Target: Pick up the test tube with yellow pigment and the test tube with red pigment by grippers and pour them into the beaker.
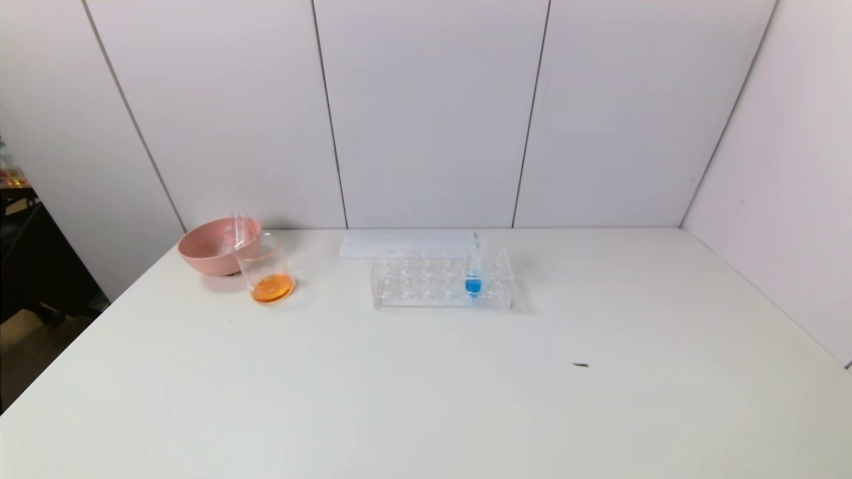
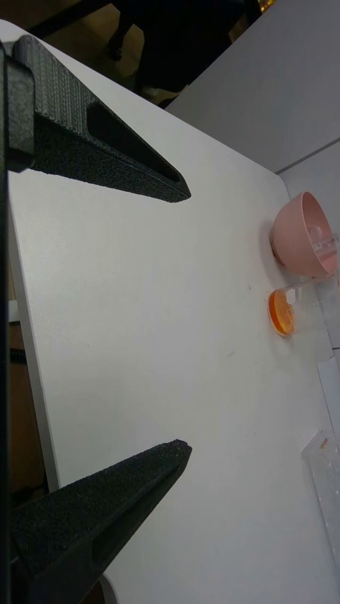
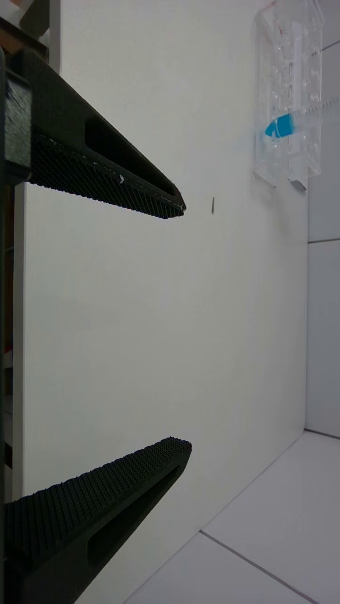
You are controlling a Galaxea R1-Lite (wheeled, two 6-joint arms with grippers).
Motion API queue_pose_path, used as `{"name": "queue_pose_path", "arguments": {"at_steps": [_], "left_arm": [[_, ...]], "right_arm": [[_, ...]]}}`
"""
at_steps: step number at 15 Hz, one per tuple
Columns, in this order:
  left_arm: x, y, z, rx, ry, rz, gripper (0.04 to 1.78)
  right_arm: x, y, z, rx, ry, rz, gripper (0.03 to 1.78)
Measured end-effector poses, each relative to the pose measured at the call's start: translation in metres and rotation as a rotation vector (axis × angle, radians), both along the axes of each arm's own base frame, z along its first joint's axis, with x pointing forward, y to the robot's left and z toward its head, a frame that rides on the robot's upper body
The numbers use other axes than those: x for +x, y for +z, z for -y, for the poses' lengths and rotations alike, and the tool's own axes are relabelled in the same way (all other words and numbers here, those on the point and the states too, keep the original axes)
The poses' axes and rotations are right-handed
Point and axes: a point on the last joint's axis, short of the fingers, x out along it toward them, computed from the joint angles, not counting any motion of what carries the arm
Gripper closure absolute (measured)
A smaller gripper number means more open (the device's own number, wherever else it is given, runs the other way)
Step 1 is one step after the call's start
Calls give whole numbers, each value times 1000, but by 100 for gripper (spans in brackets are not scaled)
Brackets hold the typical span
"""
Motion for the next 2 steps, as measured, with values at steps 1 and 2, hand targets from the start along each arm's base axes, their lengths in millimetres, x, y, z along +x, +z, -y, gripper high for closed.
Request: {"name": "queue_pose_path", "arguments": {"at_steps": [1, 2], "left_arm": [[0, 0, 0, 0, 0, 0, 6], [0, 0, 0, 0, 0, 0, 6]], "right_arm": [[0, 0, 0, 0, 0, 0, 11], [0, 0, 0, 0, 0, 0, 11]]}}
